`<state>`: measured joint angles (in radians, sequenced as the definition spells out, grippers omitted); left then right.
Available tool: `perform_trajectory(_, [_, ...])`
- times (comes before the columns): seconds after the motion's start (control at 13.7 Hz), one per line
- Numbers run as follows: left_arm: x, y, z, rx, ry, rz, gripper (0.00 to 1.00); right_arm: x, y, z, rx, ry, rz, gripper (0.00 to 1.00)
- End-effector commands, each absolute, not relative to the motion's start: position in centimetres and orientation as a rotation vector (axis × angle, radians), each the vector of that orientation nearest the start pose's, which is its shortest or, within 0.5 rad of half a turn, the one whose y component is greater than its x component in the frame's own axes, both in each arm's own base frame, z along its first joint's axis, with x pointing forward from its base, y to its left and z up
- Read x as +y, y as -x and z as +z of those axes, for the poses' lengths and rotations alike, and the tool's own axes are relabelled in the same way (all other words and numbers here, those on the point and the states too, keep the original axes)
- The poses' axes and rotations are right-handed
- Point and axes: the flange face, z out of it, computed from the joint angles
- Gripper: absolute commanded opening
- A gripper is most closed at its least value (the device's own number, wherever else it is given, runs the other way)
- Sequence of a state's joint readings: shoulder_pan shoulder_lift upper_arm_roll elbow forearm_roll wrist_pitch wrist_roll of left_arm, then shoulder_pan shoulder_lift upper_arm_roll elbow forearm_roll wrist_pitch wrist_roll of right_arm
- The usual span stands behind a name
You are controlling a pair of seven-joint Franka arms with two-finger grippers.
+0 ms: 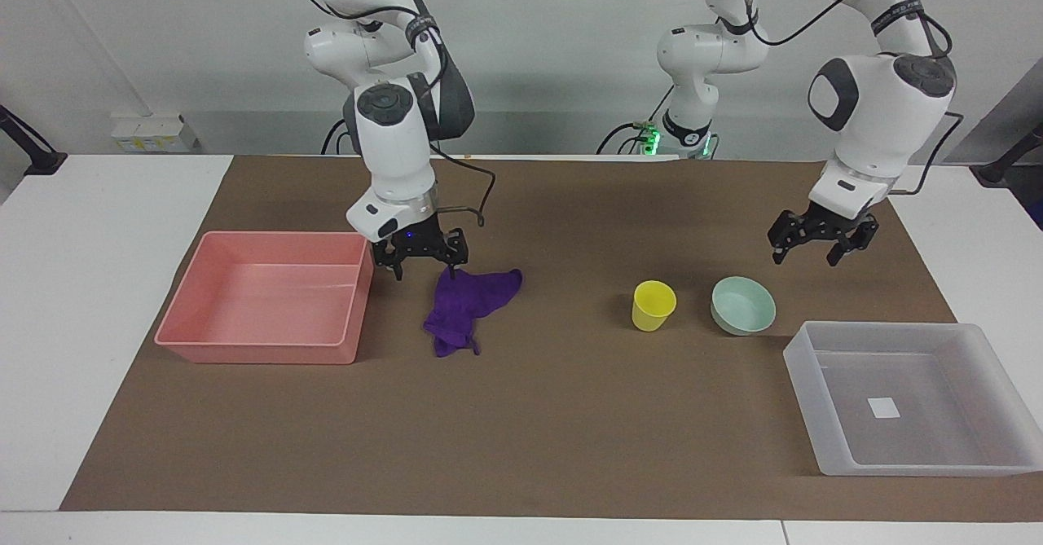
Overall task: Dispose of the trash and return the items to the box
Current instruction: 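Reach the left gripper to the green bowl while the right gripper reaches the cloth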
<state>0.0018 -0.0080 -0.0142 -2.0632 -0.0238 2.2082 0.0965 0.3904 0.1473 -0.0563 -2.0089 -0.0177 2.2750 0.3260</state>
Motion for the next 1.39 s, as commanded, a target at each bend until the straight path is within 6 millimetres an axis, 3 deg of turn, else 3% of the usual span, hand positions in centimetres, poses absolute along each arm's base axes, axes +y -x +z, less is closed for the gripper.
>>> perform_trajectory(0.0, [-0.6, -56.8, 41.0, 0.121, 3.135, -0.288, 1.0, 19.9, -54.1, 36.5, -0.076, 3.097, -0.199, 1.0])
perform_trajectory(0.15, [-0.8, -55.8, 37.6, 0.12, 3.132, -0.336, 1.0, 20.6, -54.0, 35.7, -0.098, 3.072, -0.226, 1.0])
perform_trajectory(0.29, [-0.9, -55.8, 34.5, 0.116, 3.133, -0.334, 1.0, 20.8, -54.4, 33.2, -0.118, 3.058, -0.211, 1.0])
perform_trajectory(0.58, [-1.6, -55.6, 31.9, 0.063, 3.14, -0.343, 1.0, 22.2, -54.1, 31.2, -0.156, 3.05, -0.218, 1.0])
perform_trajectory(0.66, [-1.6, -55.6, 31.8, 0.059, 3.141, -0.336, 0.74, 22.1, -53.9, 30.6, -0.165, 3.052, -0.214, 1.0])
perform_trajectory(0.73, [-1.6, -55.6, 31.8, 0.059, 3.141, -0.329, 0.15, 22.1, -53.7, 29.9, -0.164, 3.052, -0.219, 1.0])
perform_trajectory(0.8, [-1.6, -55.6, 31.8, 0.061, 3.142, -0.327, 0.0, 22.0, -53.5, 29.6, -0.163, 3.052, -0.222, 0.57])
perform_trajectory(0.88, [-1.6, -55.6, 31.8, 0.064, 3.142, -0.324, 0.0, 22.1, -53.4, 29.6, -0.156, 3.053, -0.219, 0.12])
perform_trajectory(0.95, [-1.7, -55.5, 31.9, 0.066, 3.142, -0.324, 0.0, 22.2, -53.3, 29.6, -0.145, 3.053, -0.214, 0.0])
perform_trajectory(1.17, [-1.8, -55.5, 33.1, 0.079, 3.144, -0.303, 0.0, 22.3, -53.3, 30.2, -0.036, 3.053, -0.199, 0.0])
perform_trajectory(1.31, [-1.8, -55.8, 35.6, 0.083, 3.142, -0.312, 0.0, 22.3, -53.3, 32.3, 0.003, 3.053, -0.178, 0.0])
